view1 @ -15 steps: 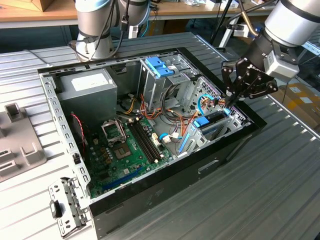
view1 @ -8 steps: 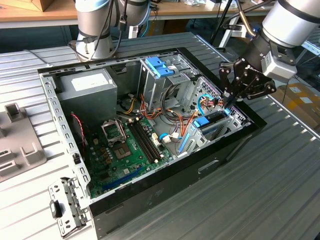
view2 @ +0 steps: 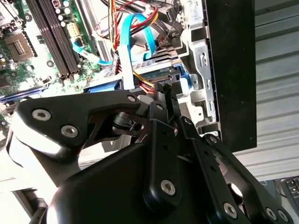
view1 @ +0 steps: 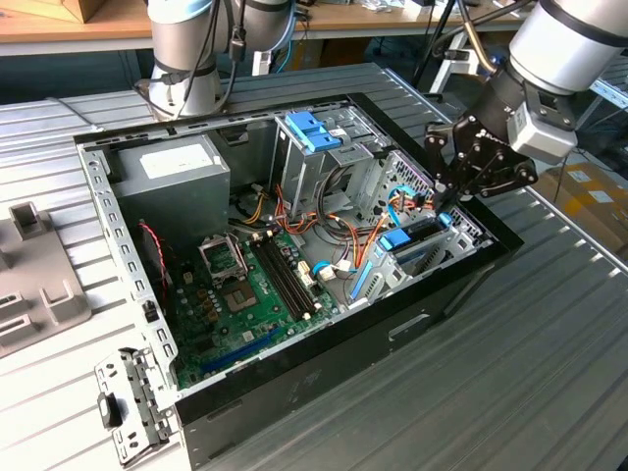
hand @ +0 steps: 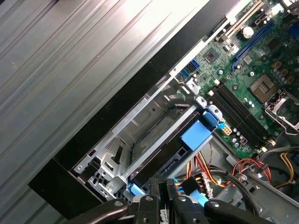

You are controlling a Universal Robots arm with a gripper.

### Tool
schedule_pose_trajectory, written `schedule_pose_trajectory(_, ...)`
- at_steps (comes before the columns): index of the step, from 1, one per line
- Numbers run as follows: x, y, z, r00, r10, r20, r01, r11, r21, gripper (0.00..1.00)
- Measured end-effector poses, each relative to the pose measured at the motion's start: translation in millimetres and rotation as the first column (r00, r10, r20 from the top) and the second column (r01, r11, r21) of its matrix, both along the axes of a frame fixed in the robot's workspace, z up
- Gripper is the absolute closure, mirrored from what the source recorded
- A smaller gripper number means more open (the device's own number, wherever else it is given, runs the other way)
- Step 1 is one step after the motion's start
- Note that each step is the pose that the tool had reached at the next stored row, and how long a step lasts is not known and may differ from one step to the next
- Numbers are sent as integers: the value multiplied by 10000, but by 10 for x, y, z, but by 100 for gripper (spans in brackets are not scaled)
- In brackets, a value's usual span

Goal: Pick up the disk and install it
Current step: 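Insert the first disk wire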

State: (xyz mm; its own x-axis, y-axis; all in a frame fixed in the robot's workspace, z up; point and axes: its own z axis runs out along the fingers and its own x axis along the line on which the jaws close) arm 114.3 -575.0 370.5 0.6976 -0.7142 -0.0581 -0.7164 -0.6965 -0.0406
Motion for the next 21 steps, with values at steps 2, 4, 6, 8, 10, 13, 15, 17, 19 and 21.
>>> schedule_pose_trajectory(2, -4, 1, -9, 9995, -331, 0, 331, 9995, -3, 83)
schedule_pose_trajectory(4, -4, 0, -19, 9974, -715, 0, 715, 9974, -3, 83)
schedule_pose_trajectory(6, -4, 0, -27, 9941, -1083, 0, 1083, 9941, -5, 83)
schedule_pose_trajectory(8, -4, 0, -31, 9889, -1483, 0, 1483, 9889, -5, 83)
schedule_pose_trajectory(10, -4, 0, -32, 9854, -1702, 1, 1702, 9854, -5, 83)
schedule_pose_trajectory(13, -4, 0, -33, 9796, -2009, 1, 2009, 9796, -3, 83)
schedule_pose_trajectory(15, -4, 0, -34, 9754, -2205, 0, 2205, 9754, -3, 83)
schedule_pose_trajectory(17, -4, 0, -34, 9682, -2501, 0, 2501, 9682, -4, 83)
schedule_pose_trajectory(19, -4, 0, -34, 9612, -2757, 0, 2757, 9612, -4, 83)
schedule_pose_trajectory(21, -4, 0, -35, 9553, -2956, 0, 2956, 9553, -4, 83)
